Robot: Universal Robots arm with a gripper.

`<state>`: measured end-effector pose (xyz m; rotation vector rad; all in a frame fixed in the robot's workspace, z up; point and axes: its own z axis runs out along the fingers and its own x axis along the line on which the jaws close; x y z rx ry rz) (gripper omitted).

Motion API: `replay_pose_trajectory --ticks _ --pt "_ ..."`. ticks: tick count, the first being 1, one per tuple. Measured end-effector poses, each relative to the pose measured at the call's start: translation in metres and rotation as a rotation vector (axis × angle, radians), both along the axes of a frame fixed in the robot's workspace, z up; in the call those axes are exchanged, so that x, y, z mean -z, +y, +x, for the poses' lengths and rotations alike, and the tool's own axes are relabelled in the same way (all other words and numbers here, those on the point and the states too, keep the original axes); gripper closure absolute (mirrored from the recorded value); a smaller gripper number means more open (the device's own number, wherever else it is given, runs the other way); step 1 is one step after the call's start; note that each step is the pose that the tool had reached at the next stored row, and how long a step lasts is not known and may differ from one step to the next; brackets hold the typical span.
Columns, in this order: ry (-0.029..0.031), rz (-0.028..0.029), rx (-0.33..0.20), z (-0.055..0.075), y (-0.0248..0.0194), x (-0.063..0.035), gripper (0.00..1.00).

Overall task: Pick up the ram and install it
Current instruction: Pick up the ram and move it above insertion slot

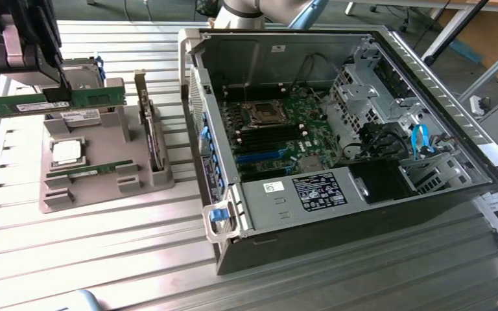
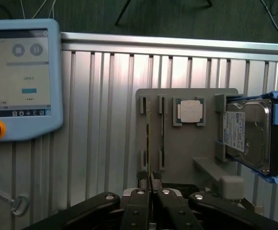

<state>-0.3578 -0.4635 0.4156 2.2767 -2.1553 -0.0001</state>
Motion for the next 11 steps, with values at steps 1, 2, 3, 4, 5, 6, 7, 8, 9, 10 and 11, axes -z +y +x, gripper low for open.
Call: replay_pose_trajectory --ticks 1,2,3,4,5,6,7,8,9,10,11 --pt "0.0 0.0 0.0 0.001 0.0 0.0 0.88" --pt "-0.0001 -0.0001 0.0 0.003 0.0 0.0 0.88" --pt "0.0 -0.0001 0.0 0.004 0.0 0.0 0.88" --pt "0.0 -0.0002 0.0 0.005 0.0 0.0 0.88" --pt "0.0 -0.0002 0.0 0.006 0.0 0.0 0.88" --pt "-0.0001 -0.0002 0.0 0.007 0.0 0.0 0.88" --pt "0.0 -0.0003 0.0 0.008 0.0 0.0 0.88" --pt "0.0 -0.0003 0.0 0.009 0.0 0.0 0.88" --pt "-0.0001 -0.0003 0.0 0.01 0.0 0.0 0.88" --pt "-0.0001 -0.0003 0.0 0.011 0.0 0.0 0.88" --pt "0.0 -0.0004 0.0 0.012 0.0 0.0 0.88"
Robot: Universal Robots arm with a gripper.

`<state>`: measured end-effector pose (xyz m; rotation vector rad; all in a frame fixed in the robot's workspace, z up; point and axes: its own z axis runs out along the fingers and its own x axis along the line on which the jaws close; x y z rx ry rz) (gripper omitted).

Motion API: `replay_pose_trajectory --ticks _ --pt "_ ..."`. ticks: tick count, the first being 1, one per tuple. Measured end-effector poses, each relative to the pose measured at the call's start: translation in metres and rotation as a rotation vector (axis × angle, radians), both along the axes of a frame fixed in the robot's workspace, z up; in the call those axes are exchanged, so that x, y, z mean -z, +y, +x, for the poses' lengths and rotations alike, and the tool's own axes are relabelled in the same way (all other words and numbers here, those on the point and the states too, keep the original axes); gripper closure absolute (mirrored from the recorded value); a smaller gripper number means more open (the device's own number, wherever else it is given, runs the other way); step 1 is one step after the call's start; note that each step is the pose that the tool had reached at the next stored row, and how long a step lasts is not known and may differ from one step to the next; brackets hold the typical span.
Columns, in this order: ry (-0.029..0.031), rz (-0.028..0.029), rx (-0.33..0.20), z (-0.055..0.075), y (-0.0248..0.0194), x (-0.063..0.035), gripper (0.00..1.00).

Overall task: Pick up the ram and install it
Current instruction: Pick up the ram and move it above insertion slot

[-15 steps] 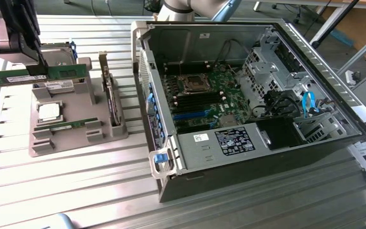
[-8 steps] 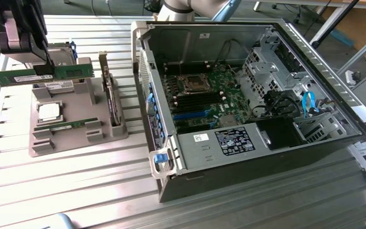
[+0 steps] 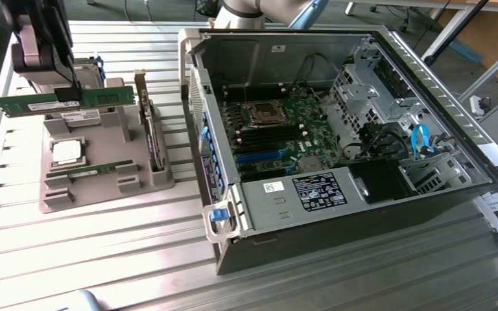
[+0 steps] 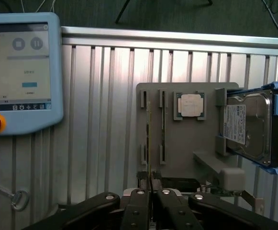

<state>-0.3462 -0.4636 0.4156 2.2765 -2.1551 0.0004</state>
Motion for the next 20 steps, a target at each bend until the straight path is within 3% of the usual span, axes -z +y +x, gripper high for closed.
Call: replay_pose_trajectory --ticks 20 --pt "0.0 -0.001 0.0 0.018 0.0 0.0 0.88"
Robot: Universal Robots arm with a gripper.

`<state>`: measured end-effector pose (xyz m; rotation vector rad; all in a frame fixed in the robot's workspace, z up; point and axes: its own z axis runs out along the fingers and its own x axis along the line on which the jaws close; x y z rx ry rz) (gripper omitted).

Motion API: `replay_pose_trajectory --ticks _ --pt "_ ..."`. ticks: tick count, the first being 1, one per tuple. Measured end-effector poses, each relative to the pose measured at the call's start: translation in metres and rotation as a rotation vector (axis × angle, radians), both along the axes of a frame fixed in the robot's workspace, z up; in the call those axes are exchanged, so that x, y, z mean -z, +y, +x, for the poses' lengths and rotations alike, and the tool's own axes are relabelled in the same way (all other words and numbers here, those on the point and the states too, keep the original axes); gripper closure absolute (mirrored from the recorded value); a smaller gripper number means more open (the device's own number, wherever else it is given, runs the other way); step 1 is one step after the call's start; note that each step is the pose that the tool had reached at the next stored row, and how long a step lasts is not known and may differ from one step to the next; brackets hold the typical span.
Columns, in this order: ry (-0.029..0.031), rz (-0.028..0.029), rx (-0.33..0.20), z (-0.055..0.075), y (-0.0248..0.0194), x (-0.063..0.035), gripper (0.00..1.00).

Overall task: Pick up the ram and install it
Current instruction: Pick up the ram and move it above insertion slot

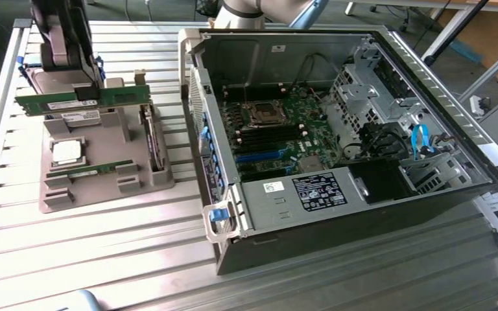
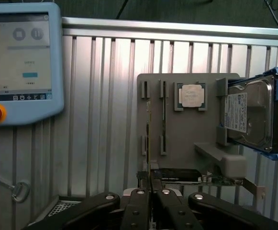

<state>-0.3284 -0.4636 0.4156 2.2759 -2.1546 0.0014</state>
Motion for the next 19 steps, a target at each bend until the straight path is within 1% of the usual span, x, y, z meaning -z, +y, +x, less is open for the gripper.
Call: replay_pose_trajectory --ticks 19 --pt "-0.0001 -0.0017 0.0 0.017 0.0 0.0001 0.88"
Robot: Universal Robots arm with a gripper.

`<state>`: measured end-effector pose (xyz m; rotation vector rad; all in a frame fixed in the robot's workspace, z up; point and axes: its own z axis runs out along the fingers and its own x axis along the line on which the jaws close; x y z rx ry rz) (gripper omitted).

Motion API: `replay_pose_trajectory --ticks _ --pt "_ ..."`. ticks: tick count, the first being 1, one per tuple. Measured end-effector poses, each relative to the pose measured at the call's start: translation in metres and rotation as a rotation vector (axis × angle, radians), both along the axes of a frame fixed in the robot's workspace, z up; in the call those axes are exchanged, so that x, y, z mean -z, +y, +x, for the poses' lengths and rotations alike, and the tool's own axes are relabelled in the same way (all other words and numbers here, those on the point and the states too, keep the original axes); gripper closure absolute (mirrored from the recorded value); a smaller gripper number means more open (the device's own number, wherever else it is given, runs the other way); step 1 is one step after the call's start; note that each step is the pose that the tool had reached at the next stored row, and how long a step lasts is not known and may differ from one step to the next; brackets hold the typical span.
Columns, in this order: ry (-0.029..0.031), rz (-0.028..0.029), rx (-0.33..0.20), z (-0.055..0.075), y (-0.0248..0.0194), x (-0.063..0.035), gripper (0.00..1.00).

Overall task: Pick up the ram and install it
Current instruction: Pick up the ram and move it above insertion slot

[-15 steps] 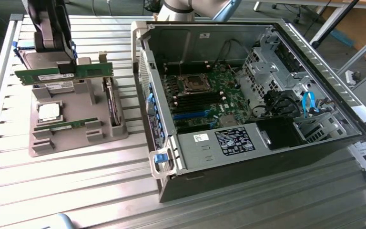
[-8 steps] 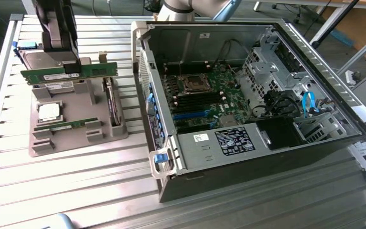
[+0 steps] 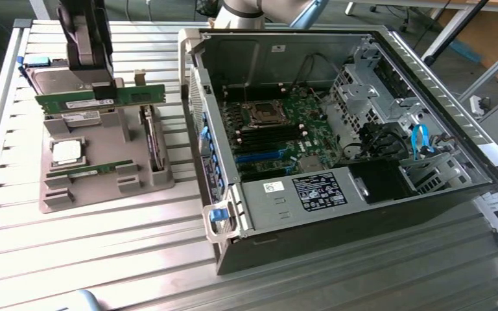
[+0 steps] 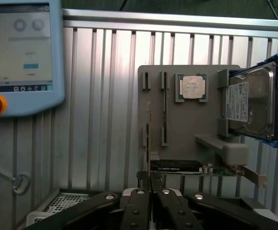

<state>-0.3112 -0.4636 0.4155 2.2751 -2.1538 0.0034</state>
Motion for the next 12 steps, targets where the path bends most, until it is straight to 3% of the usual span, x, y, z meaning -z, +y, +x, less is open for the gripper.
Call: replay_pose_trajectory --ticks 12 --pt "0.0001 -0.0019 0.0 0.012 0.0 0.0 0.88"
